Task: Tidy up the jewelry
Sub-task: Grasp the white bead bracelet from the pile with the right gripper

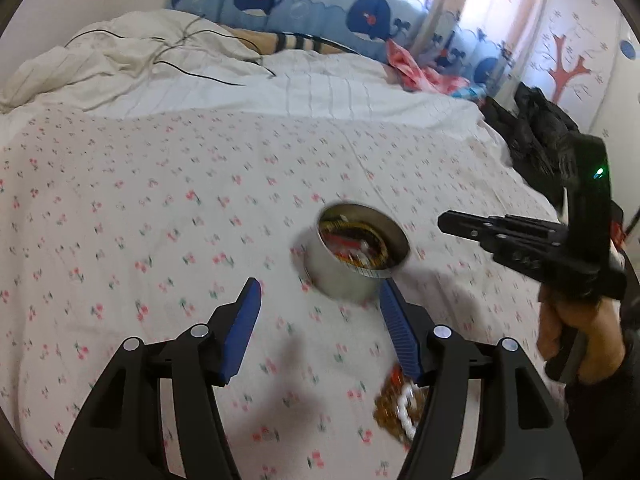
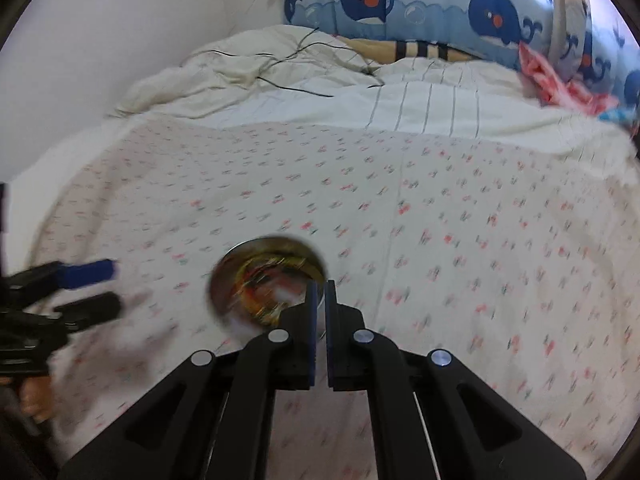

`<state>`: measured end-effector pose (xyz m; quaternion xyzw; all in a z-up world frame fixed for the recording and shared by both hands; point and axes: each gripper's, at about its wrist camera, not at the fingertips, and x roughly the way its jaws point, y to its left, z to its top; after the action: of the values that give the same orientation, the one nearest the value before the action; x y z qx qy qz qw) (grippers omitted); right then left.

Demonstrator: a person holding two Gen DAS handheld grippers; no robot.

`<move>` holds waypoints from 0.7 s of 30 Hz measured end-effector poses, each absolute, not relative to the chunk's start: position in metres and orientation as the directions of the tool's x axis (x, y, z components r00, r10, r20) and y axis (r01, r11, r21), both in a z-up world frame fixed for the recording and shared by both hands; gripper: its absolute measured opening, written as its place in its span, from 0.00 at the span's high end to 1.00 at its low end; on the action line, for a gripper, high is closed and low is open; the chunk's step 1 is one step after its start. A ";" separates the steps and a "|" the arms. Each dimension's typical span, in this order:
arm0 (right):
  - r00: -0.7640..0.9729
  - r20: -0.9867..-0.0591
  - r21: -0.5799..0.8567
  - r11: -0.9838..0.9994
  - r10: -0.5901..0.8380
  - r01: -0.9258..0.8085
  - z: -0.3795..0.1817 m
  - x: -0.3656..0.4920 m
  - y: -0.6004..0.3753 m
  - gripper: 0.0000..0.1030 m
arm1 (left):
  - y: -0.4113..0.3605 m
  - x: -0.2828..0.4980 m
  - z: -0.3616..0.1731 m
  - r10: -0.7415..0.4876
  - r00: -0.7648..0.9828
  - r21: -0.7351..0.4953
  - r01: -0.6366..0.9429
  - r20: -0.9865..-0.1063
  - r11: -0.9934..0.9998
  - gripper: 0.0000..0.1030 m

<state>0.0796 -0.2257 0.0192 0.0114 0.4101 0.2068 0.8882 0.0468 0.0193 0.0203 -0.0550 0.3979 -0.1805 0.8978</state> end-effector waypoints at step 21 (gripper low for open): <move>0.480 -0.769 0.087 0.812 0.423 -0.577 -0.029 -0.022 -0.178 0.74 | 0.021 0.014 -0.018 -0.406 0.523 -0.302 0.275 -0.749 0.912 0.39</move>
<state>-0.0220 -0.1783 -0.0292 -0.0922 0.4178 0.2923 0.8553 0.0138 0.0213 -0.0184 -0.0731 0.4473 -0.1960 0.8696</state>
